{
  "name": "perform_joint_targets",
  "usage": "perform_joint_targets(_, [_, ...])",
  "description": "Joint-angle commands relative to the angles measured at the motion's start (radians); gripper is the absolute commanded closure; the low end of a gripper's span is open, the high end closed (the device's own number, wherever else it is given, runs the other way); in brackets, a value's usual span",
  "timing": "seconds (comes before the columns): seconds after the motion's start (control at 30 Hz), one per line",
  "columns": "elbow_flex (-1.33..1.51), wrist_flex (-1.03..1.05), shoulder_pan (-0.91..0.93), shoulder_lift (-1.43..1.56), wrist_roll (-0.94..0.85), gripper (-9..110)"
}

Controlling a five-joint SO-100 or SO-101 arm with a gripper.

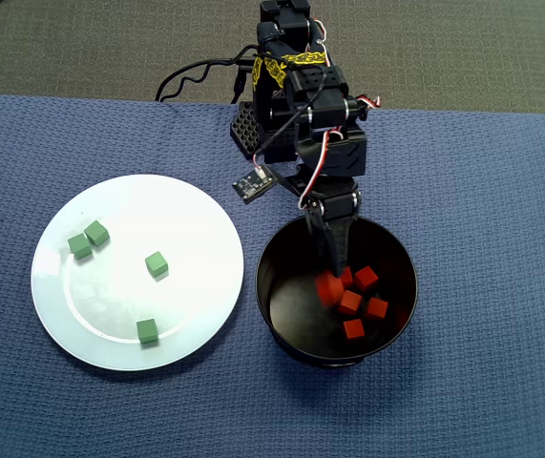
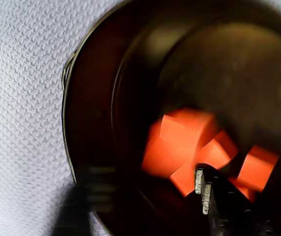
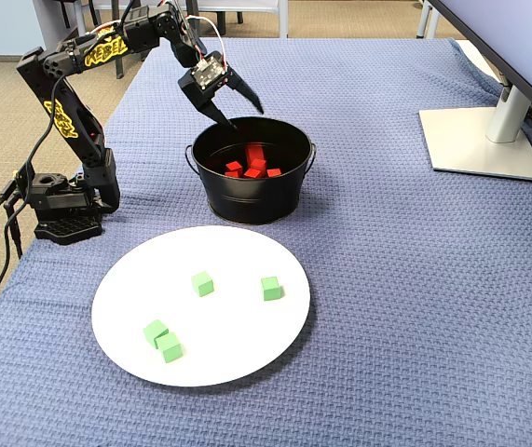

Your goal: Pick up the red cubes from the white plate and place them in the black recipient

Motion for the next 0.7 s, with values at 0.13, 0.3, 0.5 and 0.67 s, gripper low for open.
perform_joint_targets(0.13, [0.008, -0.008, 0.086, 0.098, 0.051, 79])
perform_joint_targets(0.3, [0.121, -0.011, 0.207, 0.187, 0.114, 83])
perform_joint_targets(0.5, [0.367, -0.064, 0.365, 0.356, 0.236, 88])
perform_joint_targets(0.67, [0.624, -0.089, 0.417, 0.555, 0.225, 91])
